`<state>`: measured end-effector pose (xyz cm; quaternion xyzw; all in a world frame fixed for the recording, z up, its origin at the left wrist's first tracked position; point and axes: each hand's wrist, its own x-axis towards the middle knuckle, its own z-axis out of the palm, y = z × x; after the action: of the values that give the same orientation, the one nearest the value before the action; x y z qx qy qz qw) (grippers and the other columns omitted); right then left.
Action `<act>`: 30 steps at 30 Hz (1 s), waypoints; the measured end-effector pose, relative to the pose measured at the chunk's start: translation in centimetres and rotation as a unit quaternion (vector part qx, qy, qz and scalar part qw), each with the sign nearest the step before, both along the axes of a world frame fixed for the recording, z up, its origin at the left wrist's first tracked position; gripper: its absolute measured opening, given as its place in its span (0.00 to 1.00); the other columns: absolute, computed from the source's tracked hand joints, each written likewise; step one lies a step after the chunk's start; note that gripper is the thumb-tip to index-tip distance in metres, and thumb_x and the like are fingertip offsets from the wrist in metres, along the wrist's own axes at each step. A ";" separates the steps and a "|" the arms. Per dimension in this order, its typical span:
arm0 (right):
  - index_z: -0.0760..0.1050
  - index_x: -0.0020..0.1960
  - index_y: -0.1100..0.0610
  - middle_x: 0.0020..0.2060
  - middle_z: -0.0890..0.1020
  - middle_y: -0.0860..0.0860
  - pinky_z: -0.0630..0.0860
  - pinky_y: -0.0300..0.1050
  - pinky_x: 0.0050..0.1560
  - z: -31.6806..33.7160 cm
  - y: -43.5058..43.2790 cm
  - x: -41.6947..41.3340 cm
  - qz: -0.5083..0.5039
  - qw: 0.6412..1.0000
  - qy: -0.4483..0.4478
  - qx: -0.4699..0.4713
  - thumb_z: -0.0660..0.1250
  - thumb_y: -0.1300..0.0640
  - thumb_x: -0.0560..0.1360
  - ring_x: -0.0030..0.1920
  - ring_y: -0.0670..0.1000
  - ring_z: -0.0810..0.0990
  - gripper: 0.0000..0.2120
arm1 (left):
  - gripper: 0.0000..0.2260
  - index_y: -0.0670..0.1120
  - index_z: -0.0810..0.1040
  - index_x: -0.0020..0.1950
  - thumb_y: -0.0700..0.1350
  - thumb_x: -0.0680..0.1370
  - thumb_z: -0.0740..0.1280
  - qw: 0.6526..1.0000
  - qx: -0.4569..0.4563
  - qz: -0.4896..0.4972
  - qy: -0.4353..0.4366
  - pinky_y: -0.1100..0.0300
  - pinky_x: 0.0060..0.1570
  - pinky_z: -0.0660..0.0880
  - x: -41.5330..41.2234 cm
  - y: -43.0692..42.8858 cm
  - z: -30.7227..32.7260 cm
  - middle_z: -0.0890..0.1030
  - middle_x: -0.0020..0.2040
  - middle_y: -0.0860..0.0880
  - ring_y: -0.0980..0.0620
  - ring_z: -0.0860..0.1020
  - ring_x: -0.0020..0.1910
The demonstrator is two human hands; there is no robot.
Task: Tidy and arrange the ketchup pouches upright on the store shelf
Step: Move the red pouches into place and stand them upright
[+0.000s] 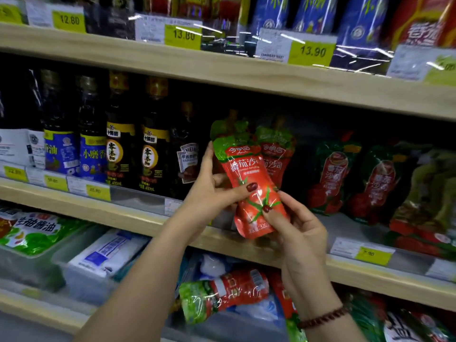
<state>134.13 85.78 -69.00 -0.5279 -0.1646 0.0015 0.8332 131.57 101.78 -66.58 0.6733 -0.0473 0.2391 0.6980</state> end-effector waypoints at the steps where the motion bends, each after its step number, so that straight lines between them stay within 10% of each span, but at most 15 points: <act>1: 0.82 0.47 0.50 0.44 0.86 0.49 0.79 0.37 0.37 -0.1 0.2 0.0 -0.007 1.000 -0.007 -0.002 0.74 0.68 0.63 0.44 0.48 0.84 0.17 | 0.51 0.67 0.46 0.72 0.47 0.62 0.76 1.000 -0.007 0.001 -0.002 0.57 0.42 0.81 0.3 -0.3 -0.2 0.82 0.53 0.50 0.54 0.82 0.50; 11: 0.77 0.56 0.44 0.54 0.81 0.47 0.80 0.45 0.48 2.0 -1.3 1.5 0.076 0.991 -0.062 -0.094 0.77 0.46 0.53 0.55 0.47 0.81 0.32 | 0.49 0.65 0.51 0.73 0.29 0.67 0.71 0.993 -0.089 0.018 -0.075 0.51 0.45 0.80 0.7 0.3 0.3 0.84 0.50 0.47 0.47 0.82 0.52; 30: 0.80 0.52 0.58 0.45 0.85 0.53 0.81 0.43 0.40 3.2 -1.2 3.3 0.105 0.982 -0.064 -0.144 0.73 0.54 0.63 0.47 0.52 0.84 0.19 | 0.30 0.59 0.69 0.65 0.49 0.64 0.73 0.995 0.055 0.043 -0.077 0.63 0.46 0.79 1.3 -0.5 0.8 0.84 0.51 0.53 0.57 0.81 0.51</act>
<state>137.41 84.53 -65.79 -0.6212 -0.2702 0.0794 0.7313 132.82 101.23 -65.78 0.6913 -0.0851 0.3175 0.6435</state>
